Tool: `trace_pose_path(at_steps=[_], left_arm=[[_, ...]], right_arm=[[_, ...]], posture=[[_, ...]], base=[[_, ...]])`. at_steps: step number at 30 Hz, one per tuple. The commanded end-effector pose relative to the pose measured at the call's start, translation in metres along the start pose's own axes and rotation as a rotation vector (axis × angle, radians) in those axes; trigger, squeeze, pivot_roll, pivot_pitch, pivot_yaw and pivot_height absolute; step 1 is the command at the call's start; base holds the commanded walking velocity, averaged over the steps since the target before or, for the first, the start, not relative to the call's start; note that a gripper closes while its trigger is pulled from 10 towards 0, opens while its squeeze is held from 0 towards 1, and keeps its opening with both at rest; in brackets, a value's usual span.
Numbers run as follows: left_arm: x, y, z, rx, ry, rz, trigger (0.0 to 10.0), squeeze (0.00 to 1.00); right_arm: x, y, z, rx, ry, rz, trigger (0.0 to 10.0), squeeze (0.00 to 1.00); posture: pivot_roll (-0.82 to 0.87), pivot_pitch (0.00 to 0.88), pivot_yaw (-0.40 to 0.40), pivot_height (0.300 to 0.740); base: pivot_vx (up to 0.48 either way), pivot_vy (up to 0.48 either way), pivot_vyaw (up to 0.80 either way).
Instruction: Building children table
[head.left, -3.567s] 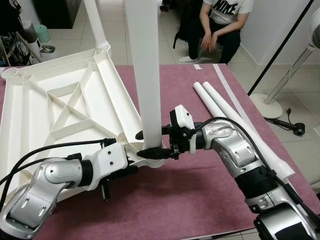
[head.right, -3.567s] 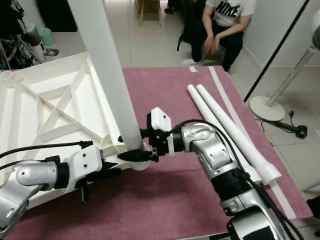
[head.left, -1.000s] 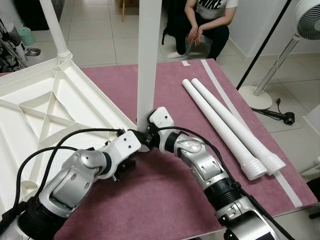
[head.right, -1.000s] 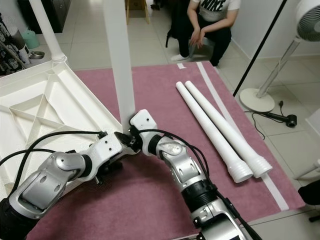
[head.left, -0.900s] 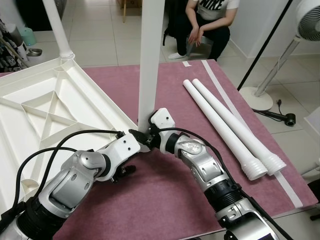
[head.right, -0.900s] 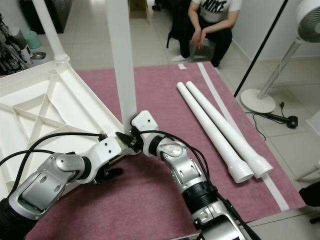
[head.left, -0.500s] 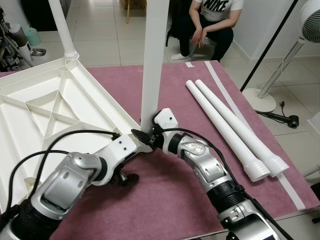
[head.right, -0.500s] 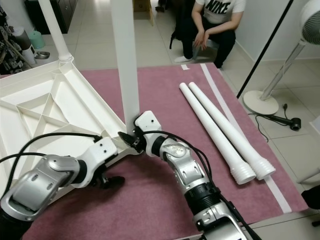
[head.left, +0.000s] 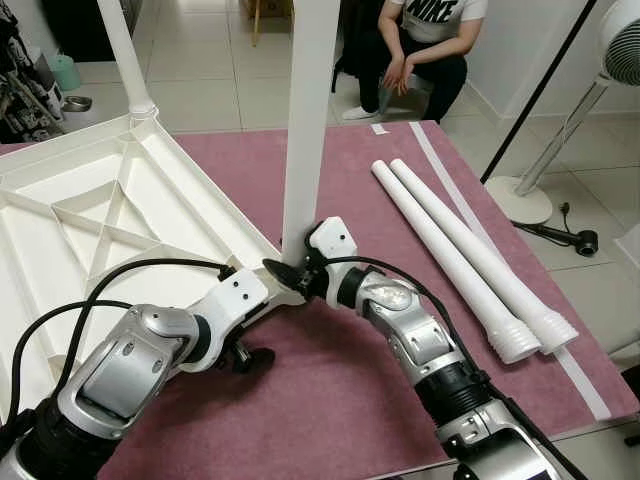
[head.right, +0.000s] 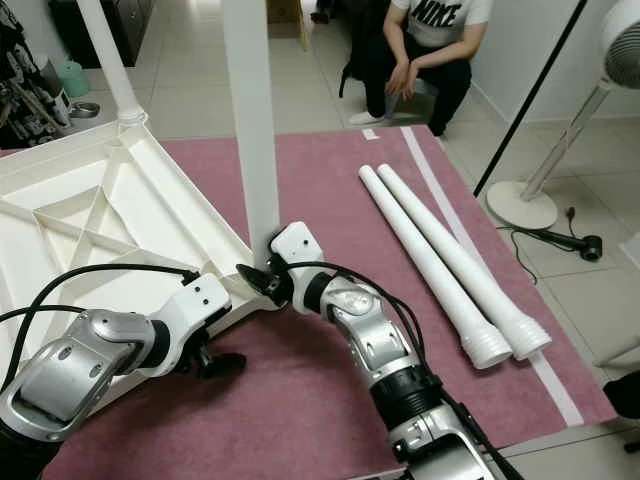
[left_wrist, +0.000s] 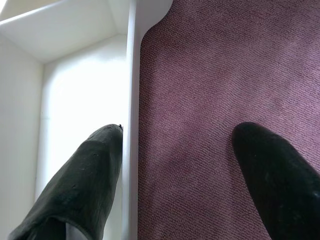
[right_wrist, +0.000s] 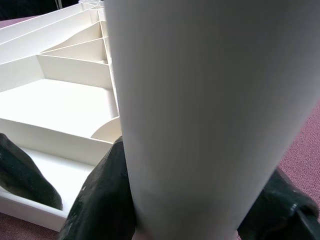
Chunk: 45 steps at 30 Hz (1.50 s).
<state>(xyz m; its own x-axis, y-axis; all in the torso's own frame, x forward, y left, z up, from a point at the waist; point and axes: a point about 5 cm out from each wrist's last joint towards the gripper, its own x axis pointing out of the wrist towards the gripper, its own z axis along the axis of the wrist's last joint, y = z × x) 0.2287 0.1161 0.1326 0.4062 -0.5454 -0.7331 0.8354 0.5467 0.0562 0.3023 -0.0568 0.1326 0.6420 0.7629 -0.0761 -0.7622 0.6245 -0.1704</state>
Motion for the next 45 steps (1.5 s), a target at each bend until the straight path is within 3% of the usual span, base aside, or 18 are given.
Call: trace_pose_path(at_steps=[1, 42, 44, 45], left_arm=[[-0.011, -0.012, 0.048, 0.464, -0.451, -0.006, 10.0, 0.0], [-0.012, -0.012, 0.047, 0.465, -0.453, -0.01, 10.0, 0.0], [-0.021, 0.011, 0.06, 0.366, -0.535, 0.226, 10.0, 0.0], [-0.021, 0.011, 0.06, 0.366, -0.535, 0.226, 10.0, 0.0]], right_arm=[[-0.004, -0.006, 0.01, -0.086, -0.038, -0.02, 10.0, 0.0], [-0.004, -0.005, 0.011, -0.084, -0.043, -0.014, 10.0, 0.0], [-0.023, -0.012, 0.014, -0.056, -0.1, -0.05, 10.0, 0.0], [-0.023, -0.012, 0.014, -0.056, -0.1, -0.05, 10.0, 0.0]], posture=[[0.1, 0.0, -0.004, 0.74], [0.1, 0.0, 0.0, 0.74], [0.08, 0.0, 0.0, 0.74], [0.08, 0.0, 0.0, 0.74]], base=[[0.0, 0.0, 0.0], [0.0, 0.0, 0.0], [0.0, 0.0, 0.0], [0.0, 0.0, 0.0]])
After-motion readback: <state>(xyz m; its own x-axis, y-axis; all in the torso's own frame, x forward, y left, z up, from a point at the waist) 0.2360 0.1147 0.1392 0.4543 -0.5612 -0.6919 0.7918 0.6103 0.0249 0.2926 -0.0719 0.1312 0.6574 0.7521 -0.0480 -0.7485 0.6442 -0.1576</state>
